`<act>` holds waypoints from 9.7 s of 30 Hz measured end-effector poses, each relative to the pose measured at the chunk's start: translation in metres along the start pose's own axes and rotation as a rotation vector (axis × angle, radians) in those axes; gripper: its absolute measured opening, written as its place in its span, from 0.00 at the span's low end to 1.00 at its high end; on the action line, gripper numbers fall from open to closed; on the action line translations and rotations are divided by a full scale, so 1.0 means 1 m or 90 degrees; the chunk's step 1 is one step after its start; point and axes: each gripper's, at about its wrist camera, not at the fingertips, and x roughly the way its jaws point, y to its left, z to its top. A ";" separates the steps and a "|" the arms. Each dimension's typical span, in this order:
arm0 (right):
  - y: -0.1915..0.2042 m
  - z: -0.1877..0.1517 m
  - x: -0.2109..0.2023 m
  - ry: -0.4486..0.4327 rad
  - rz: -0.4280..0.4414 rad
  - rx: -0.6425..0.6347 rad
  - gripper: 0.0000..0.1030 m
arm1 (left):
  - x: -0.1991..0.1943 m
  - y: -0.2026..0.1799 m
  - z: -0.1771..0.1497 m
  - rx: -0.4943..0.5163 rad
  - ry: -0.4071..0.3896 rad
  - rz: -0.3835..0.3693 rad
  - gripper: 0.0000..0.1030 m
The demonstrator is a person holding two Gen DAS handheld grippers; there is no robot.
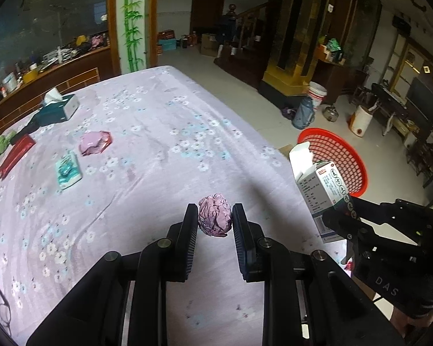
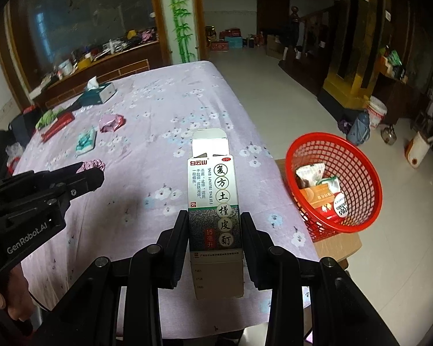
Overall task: Collect trash
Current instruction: 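Carry the medicine box and pink paper over the red basket, then open both tools over the red basket to drop box and paper, then move both open tools back over the table, then grasp the teal tissue pack with the left tool while the right tool grasps the pink bag, then carry the tissue pack and pink bag over the red basket, then open both tools over the red basket to drop bag and tissue pack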
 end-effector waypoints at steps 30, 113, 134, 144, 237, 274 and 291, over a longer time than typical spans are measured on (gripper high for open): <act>-0.226 0.033 -0.023 -0.046 -0.014 0.264 0.37 | 0.100 -0.181 0.095 0.121 0.044 -0.192 0.23; 0.015 0.022 0.050 0.122 0.156 0.082 0.49 | 0.133 0.274 0.026 -0.281 0.108 0.235 0.26; 0.127 0.091 0.097 0.108 0.228 -0.052 0.57 | 0.003 0.252 -0.052 -0.270 0.045 0.186 0.26; 0.230 0.159 0.181 0.069 0.223 -0.203 0.59 | -0.026 0.269 -0.080 -0.282 0.037 0.197 0.26; -0.024 0.007 0.009 0.042 0.083 0.075 0.38 | 0.001 -0.012 -0.003 0.026 0.000 0.078 0.28; -0.245 0.062 0.009 -0.008 0.021 0.274 0.39 | 0.126 -0.186 0.090 0.139 0.027 -0.099 0.29; -0.267 0.077 0.049 0.003 -0.009 0.317 0.58 | 0.176 -0.195 0.094 0.132 0.054 -0.155 0.53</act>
